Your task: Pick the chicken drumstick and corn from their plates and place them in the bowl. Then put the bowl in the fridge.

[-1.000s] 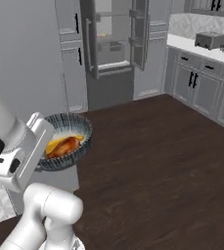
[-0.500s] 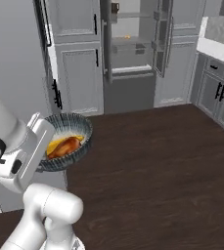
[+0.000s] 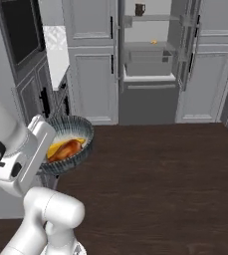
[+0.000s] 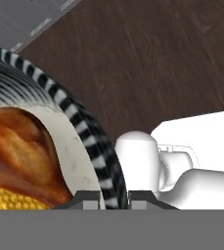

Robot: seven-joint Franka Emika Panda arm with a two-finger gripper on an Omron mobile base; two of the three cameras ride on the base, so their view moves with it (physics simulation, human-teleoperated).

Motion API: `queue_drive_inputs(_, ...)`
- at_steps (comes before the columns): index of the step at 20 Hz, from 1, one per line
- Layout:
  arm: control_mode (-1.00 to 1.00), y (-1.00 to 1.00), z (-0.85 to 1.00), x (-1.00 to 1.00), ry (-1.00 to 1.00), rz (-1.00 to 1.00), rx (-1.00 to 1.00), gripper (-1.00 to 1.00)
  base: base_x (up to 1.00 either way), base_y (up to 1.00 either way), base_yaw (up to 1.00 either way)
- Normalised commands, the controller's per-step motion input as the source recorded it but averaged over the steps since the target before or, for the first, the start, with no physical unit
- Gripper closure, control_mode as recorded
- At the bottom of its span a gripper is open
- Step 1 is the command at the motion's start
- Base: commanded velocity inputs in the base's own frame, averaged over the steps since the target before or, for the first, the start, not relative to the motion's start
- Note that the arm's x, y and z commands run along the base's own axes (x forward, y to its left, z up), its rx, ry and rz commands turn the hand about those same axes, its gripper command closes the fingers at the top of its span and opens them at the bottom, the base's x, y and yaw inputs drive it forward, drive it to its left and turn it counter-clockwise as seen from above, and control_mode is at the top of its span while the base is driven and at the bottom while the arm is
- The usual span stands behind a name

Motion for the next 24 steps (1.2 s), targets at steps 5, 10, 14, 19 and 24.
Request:
queue_drive_inputs(5, 1.00, 0.00, 0.00, 0.00, 0.00, 0.00, 0.00, 1.00, 0.89, -1.00, 0.43)
queue_drive_inputs(10, 1.00, 0.00, 0.00, 0.00, 0.00, 0.00, 0.00, 1.00, 0.69, -1.00, 0.37)
queue_drive_inputs(14, 1.00, 0.00, 0.00, 0.00, 0.00, 0.00, 0.00, 1.00, 0.65, -1.00, 0.25)
queue_drive_inputs(19, 1.00, 0.00, 0.00, 0.00, 0.00, 0.00, 0.00, 1.00, 0.77, -0.87, 0.54)
queue_drive_inputs(24, 1.00, 0.00, 0.00, 0.00, 0.00, 0.00, 0.00, 1.00, 0.78, -0.93, 0.17)
